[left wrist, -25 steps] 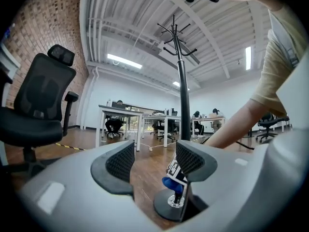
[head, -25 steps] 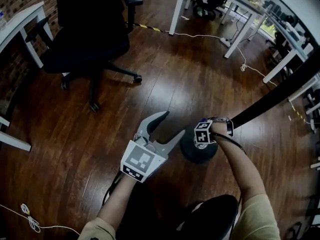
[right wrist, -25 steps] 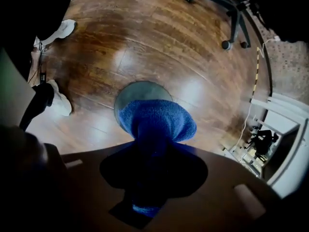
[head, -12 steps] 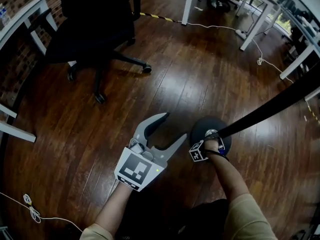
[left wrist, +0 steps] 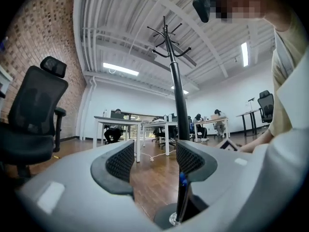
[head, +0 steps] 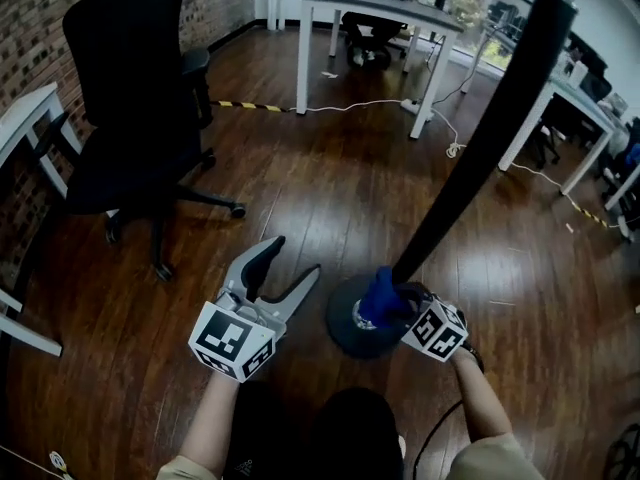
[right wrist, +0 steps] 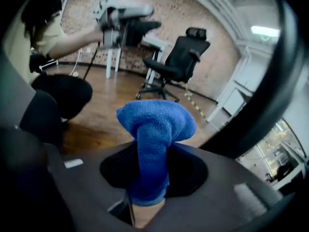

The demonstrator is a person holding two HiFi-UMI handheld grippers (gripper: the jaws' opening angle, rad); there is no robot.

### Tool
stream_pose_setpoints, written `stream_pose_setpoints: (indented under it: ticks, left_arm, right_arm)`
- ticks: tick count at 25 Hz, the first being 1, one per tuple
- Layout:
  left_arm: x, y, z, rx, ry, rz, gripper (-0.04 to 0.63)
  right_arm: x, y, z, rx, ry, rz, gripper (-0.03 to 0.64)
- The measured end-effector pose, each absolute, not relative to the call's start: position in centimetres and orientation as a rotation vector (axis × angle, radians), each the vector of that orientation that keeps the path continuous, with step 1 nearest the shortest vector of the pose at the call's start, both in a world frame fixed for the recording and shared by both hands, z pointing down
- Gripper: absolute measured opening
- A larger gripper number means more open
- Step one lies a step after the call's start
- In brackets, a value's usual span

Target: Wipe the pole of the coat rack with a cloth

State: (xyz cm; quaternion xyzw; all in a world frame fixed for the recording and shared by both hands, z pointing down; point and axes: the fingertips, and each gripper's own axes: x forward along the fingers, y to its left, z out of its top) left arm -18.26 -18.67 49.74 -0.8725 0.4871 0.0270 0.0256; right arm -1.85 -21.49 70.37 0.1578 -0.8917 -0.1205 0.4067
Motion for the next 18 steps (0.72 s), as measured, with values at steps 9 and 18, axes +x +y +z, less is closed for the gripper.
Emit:
stream_pose_setpoints:
  ticks: [9, 18]
  left_arm:
    - [-7.2, -20.5, 40.4, -2.777, 1.216, 0.208, 0.252]
    - [-1.9, -19.6, 37.6, -2.83, 1.064, 0.248, 0.253]
  right_arm:
    - [9.0, -26.2, 31.4, 0.811, -2.835, -0.625, 0.143]
    - [7.1, -29.8, 14.2, 0.409, -3.154, -0.567, 0.143]
